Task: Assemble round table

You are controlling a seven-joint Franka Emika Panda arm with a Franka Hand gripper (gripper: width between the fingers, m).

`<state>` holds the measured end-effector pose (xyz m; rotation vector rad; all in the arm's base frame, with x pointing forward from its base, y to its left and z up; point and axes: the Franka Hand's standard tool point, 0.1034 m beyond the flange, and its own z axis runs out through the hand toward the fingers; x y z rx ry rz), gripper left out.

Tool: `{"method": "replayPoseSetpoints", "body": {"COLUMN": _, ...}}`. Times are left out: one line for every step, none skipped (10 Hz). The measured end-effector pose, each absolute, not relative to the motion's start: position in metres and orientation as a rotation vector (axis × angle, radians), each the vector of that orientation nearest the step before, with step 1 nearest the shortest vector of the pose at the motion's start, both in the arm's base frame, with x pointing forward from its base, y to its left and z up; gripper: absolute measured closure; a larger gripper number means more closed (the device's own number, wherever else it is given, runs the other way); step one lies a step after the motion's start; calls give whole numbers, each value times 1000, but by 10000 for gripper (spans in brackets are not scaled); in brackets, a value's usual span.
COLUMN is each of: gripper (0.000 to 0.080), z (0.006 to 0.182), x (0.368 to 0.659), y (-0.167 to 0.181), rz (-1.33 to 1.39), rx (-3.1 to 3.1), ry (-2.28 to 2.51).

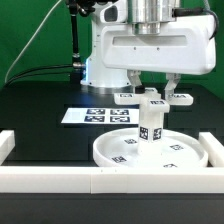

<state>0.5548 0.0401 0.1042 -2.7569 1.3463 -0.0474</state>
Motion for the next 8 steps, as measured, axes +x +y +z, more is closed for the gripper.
{"method": "replayPoseSetpoints", "body": {"gripper": 367, "z": 104, "x": 555, "y": 40, "rz": -36, "rx": -2675, "ry": 1477}}
{"method": "replayPoseSetpoints", "body": {"gripper": 367, "z": 104, "x": 555, "y": 40, "rz": -29, "rx": -2587, "ry": 1622}}
{"method": "replayPoseSetpoints", "body": {"gripper": 367, "z": 104, "x": 555, "y": 40, "rz": -27, "rx": -2511, "ry": 1734}}
{"method": "replayPoseSetpoints", "body": {"gripper": 367, "z": 104, "x": 555, "y": 41, "rz": -24, "rx": -2440, "ry": 1832}}
{"method": "replayPoseSetpoints", "body": {"gripper": 367, "z": 104, "x": 555, "y": 40, "rz": -19, "rx": -2333, "ry": 1968}}
{"method": "replayPoseSetpoints", "body": {"gripper": 367, "z": 105, "x": 556, "y": 40, "rz": -7, "rx": -2231, "ry": 2076}}
{"method": "replayPoseSetpoints", "body": {"gripper": 367, "z": 105, "x": 556, "y": 39, "rz": 0, "rx": -2164, "ry": 2149}}
{"method": "replayPoseSetpoints", "body": {"gripper": 367, "z": 105, "x": 556, "y": 40, "rz": 1, "rx": -2065, "ry": 2242}}
